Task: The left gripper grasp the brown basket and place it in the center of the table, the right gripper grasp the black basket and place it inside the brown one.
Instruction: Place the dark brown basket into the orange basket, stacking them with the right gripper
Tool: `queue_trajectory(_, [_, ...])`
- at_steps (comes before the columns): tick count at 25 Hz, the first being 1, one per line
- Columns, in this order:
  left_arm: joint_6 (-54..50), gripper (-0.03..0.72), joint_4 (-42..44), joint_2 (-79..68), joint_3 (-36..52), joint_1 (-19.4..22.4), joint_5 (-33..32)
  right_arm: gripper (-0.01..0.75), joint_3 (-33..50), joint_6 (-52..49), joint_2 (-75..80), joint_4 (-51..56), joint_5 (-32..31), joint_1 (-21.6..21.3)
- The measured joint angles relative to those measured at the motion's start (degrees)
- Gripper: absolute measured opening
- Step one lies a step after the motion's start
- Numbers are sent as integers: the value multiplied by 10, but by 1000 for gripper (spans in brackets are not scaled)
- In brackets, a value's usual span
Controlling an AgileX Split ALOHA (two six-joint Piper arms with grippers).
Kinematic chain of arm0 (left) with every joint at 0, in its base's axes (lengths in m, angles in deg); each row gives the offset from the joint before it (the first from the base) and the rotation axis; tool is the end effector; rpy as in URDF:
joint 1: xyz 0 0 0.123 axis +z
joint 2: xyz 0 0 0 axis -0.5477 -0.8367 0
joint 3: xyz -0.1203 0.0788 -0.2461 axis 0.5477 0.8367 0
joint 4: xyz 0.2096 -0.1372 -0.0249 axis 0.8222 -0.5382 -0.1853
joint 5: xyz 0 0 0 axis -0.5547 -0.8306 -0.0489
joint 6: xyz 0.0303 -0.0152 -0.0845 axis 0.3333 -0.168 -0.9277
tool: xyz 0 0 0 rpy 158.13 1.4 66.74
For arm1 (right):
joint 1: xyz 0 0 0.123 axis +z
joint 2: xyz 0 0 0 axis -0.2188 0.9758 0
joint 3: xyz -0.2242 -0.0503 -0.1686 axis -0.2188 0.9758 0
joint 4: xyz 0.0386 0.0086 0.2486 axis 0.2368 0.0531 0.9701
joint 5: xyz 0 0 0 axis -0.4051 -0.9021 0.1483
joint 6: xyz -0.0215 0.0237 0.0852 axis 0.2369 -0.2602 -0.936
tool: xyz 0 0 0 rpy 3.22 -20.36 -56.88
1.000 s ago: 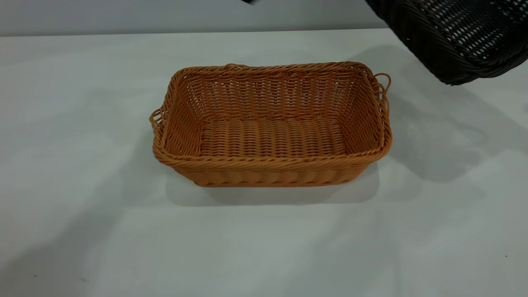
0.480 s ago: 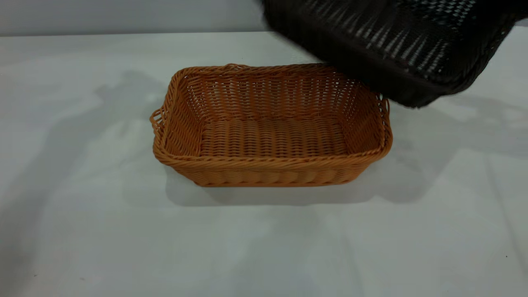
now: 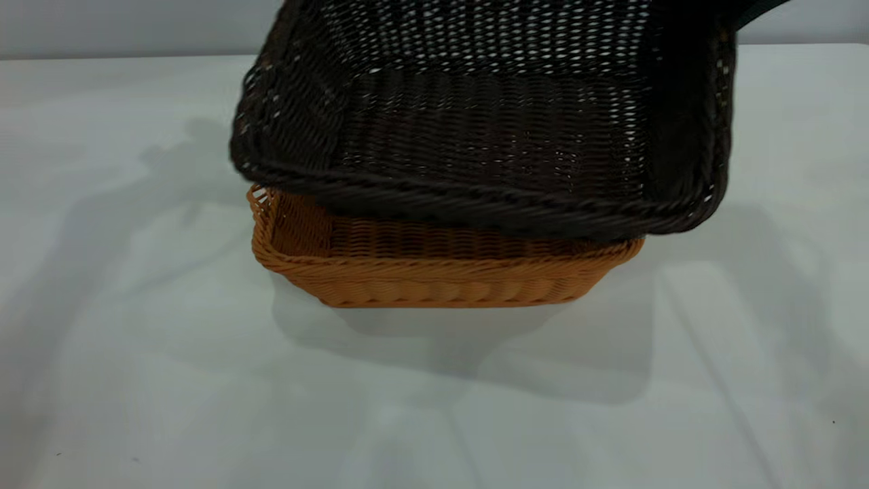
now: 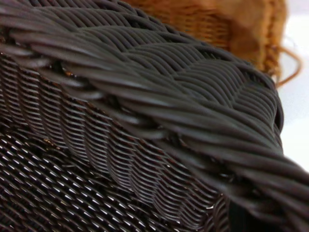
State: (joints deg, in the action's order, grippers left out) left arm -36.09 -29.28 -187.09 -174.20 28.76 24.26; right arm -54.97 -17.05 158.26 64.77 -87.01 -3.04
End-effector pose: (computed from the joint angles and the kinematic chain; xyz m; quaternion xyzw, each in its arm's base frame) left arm 0.4604 -0.0581 0.1978 0.2376 0.9143 -0.0744 0.3194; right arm 0.3853 0.1004 0.1860 -0.1043 0.9725 0.1994 0.0603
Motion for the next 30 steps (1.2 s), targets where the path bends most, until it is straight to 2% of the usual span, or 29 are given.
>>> queue_trajectory(5, [0,550,0,0,0,0,-15,111,0,0,36,-1,6,16])
queue_trajectory(25, [-1,550,-13,0,0,0,-21,111,-2,8,50,34,36,18])
queue_trajectory(30, [-1,550,-15,0,0,0,-21,110,-48,19,54,37,32,19])
